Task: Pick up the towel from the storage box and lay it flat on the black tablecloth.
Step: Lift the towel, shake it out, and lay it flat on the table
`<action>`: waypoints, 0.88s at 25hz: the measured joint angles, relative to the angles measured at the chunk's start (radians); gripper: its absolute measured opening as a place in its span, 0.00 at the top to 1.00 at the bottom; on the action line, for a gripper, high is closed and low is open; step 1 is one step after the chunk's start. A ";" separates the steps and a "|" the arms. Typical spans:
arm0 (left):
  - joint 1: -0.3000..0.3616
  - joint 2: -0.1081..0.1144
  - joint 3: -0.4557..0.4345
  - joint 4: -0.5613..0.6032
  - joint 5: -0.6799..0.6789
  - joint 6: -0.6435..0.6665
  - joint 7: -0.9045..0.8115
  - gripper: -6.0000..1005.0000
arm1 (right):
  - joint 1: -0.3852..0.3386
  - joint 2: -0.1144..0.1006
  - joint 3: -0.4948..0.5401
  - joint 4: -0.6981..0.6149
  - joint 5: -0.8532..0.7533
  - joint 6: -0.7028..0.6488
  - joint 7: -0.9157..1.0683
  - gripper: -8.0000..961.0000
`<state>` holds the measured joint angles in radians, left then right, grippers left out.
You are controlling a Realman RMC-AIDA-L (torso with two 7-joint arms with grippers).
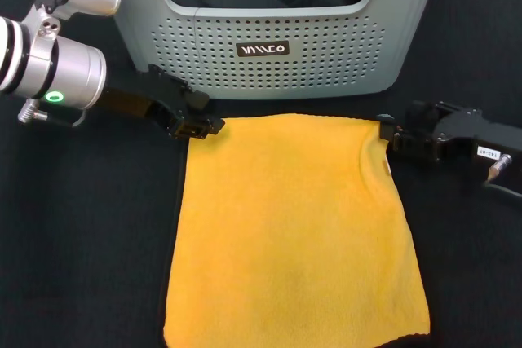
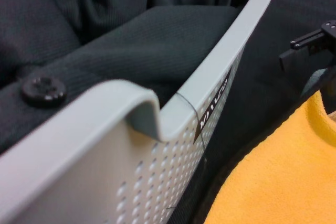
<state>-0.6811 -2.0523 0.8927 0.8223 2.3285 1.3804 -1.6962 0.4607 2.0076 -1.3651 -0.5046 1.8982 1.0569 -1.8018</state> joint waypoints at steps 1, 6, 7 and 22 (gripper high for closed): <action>0.001 0.000 0.000 0.000 0.000 0.001 0.000 0.49 | -0.001 0.000 0.000 0.000 0.000 0.000 0.000 0.14; 0.005 -0.002 0.000 0.001 0.000 0.004 0.001 0.49 | -0.010 -0.004 0.000 0.000 0.001 0.014 -0.043 0.12; 0.007 -0.003 0.000 0.004 0.000 0.004 0.001 0.49 | -0.012 -0.004 0.000 0.000 0.001 0.018 -0.051 0.12; 0.035 -0.024 0.001 0.052 0.000 0.010 0.001 0.49 | -0.016 -0.022 0.017 -0.008 -0.009 -0.003 0.024 0.11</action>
<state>-0.6458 -2.0761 0.8935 0.8743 2.3286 1.3905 -1.6950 0.4449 1.9860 -1.3485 -0.5131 1.8891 1.0541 -1.7774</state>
